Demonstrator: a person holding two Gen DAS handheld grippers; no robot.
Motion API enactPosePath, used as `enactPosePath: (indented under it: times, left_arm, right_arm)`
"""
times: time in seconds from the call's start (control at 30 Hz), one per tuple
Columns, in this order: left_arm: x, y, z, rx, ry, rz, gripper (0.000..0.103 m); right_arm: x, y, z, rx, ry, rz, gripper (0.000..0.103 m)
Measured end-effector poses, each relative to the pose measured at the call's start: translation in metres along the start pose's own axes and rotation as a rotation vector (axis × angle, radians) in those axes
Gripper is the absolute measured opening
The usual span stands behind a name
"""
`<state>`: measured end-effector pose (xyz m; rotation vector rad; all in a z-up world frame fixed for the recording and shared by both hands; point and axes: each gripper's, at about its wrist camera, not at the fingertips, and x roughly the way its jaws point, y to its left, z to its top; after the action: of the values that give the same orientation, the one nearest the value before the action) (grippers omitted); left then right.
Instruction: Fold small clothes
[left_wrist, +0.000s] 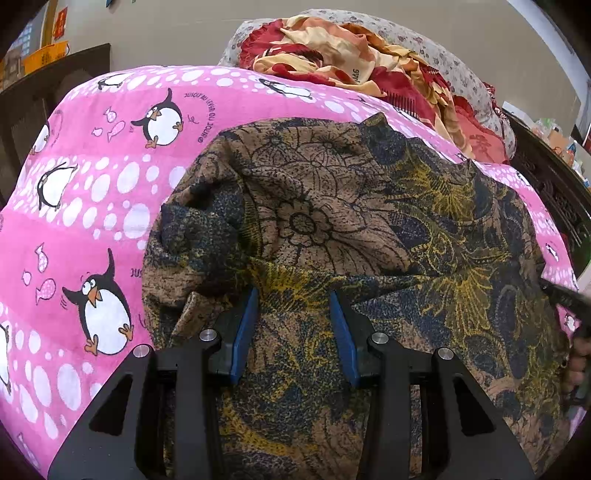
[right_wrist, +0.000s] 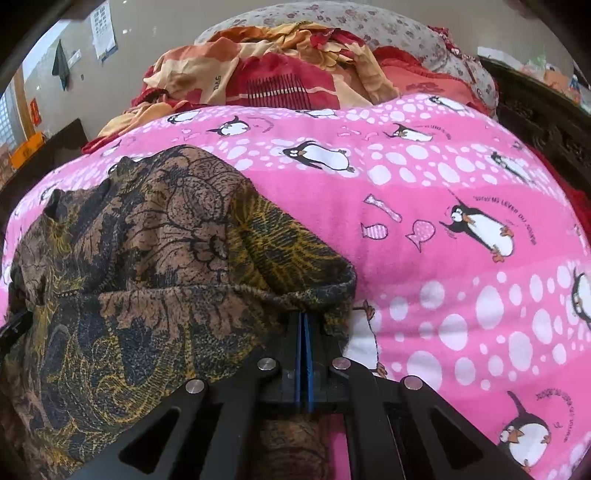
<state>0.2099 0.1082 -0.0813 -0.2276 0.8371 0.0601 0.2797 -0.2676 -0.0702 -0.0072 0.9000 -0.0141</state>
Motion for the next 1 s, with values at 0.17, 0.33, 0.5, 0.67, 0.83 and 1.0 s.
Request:
enactPosePath:
  times: [0.17,0.33,0.5,0.67,0.83,1.0]
  left_arm:
    - [0.01,-0.015,0.008,0.01,0.002,0.015,0.04]
    - [0.01,-0.014,0.007,0.01,0.004,0.016,0.04]
    - [0.011,-0.017,0.008,0.009,0.004,0.017,0.04]
    - [0.011,-0.016,0.007,0.01,0.003,0.018,0.04]
    - [0.013,-0.016,0.009,0.004,0.003,0.012,0.04]
    - [0.013,-0.016,0.009,0.009,0.003,0.017,0.04]
  right_arm:
    - [-0.055,0.046,0.014,0.019,-0.139,0.007,0.005]
    - [-0.019,0.12,0.001,-0.091,-0.039,0.182,0.006]
    - [-0.008,0.115,-0.006,-0.096,-0.041,0.194,0.006]
    - [-0.067,0.087,-0.018,-0.128,-0.108,0.168,0.006]
    - [-0.049,0.043,-0.079,-0.056,-0.043,0.18,0.011]
    - [-0.038,0.02,-0.071,0.071,-0.02,0.318,0.01]
